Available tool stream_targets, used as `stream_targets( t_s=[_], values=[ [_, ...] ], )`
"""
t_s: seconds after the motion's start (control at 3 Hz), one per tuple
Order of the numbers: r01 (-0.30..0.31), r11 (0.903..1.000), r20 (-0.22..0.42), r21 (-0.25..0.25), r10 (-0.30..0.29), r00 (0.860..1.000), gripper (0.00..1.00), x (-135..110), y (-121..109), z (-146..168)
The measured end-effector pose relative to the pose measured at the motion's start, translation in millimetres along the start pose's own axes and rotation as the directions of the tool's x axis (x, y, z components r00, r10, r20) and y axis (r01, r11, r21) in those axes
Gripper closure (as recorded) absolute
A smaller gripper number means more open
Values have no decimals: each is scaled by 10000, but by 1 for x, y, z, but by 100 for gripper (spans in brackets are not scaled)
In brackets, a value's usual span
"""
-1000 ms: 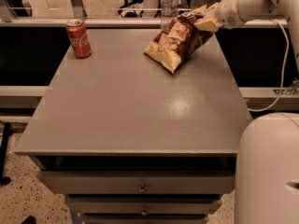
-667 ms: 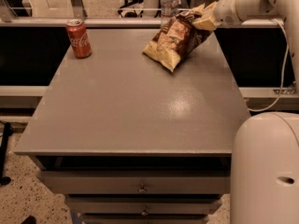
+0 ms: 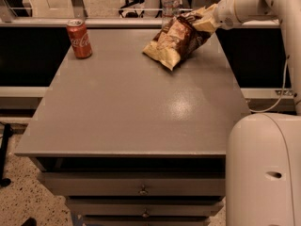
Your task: Move brown chip bag near water bottle
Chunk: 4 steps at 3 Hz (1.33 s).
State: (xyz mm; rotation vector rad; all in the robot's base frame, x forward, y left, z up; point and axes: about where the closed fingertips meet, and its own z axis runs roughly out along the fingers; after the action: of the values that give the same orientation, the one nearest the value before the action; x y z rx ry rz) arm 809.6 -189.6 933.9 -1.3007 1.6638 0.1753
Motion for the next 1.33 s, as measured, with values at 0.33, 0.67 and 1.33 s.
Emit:
stream_targets(
  t_s=[0.33,0.67,1.33],
  values=[
    [-65,9998,-98,-162,64,9999,53,6,2,13],
    [-118,9995,-166,-279,114,9998,22,10,4,20],
    [-200,9993,-271,-309,192,9994,0,18,3,15]
  ],
)
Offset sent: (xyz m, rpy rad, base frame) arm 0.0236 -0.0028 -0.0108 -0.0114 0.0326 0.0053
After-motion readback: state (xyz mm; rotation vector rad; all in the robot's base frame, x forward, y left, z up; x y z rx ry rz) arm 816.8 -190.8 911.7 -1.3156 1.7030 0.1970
